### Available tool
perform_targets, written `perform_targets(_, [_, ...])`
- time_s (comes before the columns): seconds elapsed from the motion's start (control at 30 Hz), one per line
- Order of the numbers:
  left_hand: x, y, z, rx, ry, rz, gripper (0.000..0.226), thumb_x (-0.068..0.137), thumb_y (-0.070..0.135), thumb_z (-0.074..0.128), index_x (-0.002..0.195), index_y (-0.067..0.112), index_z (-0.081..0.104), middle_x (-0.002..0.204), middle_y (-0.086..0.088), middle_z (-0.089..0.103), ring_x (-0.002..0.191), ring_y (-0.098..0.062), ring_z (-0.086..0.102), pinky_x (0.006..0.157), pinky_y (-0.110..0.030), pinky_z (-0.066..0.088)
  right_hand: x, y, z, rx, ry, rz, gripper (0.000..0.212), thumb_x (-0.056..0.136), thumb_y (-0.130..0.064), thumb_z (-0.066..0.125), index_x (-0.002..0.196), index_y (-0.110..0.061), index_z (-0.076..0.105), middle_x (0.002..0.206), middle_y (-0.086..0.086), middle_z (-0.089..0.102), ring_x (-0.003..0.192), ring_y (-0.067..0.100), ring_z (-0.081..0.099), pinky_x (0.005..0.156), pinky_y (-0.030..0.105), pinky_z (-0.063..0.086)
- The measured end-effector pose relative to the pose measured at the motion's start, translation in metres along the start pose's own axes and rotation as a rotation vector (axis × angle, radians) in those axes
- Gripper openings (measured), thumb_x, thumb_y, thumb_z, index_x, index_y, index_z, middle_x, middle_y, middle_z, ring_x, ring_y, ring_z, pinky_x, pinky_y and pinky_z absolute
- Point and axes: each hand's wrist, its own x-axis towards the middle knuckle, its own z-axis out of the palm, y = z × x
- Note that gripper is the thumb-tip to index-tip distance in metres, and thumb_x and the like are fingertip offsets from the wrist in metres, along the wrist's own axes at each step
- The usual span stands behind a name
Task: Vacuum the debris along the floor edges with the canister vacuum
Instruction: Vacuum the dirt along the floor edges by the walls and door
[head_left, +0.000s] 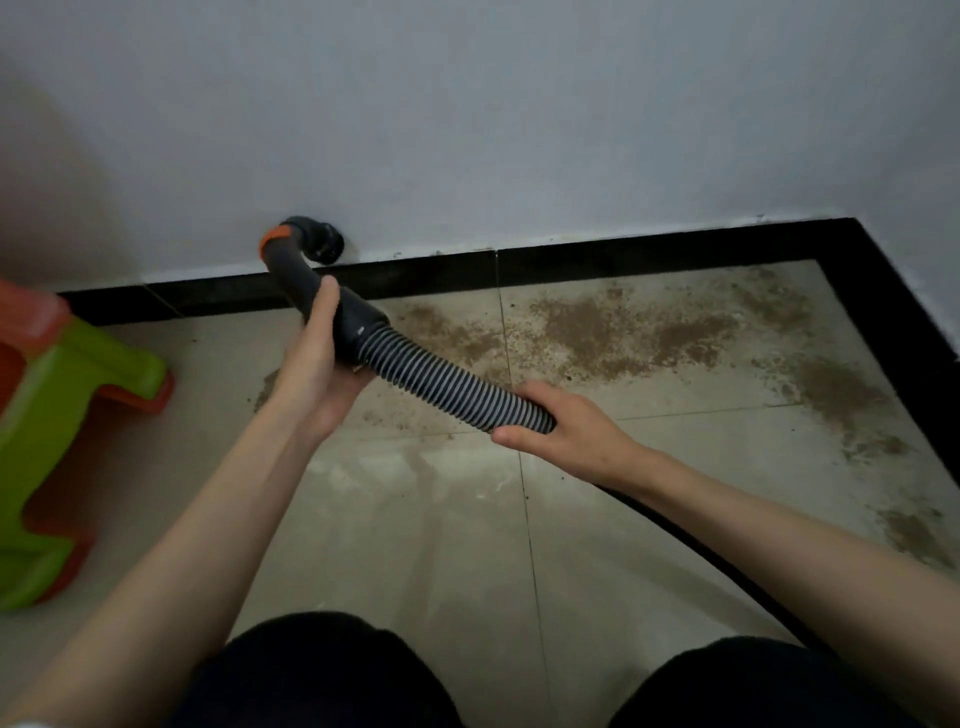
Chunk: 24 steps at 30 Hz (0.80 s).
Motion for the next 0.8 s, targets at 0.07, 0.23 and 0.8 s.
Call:
perform_targets(0.07, [-0.004,0.011,-0.016,-0.028,0.024,0.002,0.058,0.086,0.034,0.066,0.135,0.014,0.042,0.12,-0.009,0.058,0.098,-0.02,0.064,0.069,-0.036,0.057,0.014,-0.012,0.005,-0.034,-0.053,-0.056,0.038,0.088,-0.051,0.062,0.112,-0.023,0.053,0.086,-0.013,0.054,0.074,0.003,0.053,0.06,0.019,0.04])
perform_targets(0.23, [-0.001,0.05,-0.051,-0.197,0.125,0.12,0.061,0.086,0.025,0.067,0.137,0.011,0.037,0.123,-0.014,0.056,0.101,-0.028,0.063,0.066,-0.044,0.058,0.069,-0.056,0.015,-0.007,-0.159,-0.144,0.034,0.092,-0.046,0.059,0.112,-0.021,0.049,0.087,-0.011,0.052,0.074,0.002,0.051,0.061,0.017,0.04])
perform_targets(0.8, [0.016,0.081,-0.154,0.832,0.18,0.52,0.081,0.081,0.004,0.07,0.146,0.014,0.022,0.125,0.008,0.041,0.112,-0.003,0.042,0.072,0.004,0.037,0.157,-0.121,0.159,0.202,-0.593,0.113,0.042,0.1,-0.03,0.052,0.139,-0.014,0.051,0.127,0.005,0.058,0.096,0.018,0.062,0.067,0.02,0.054])
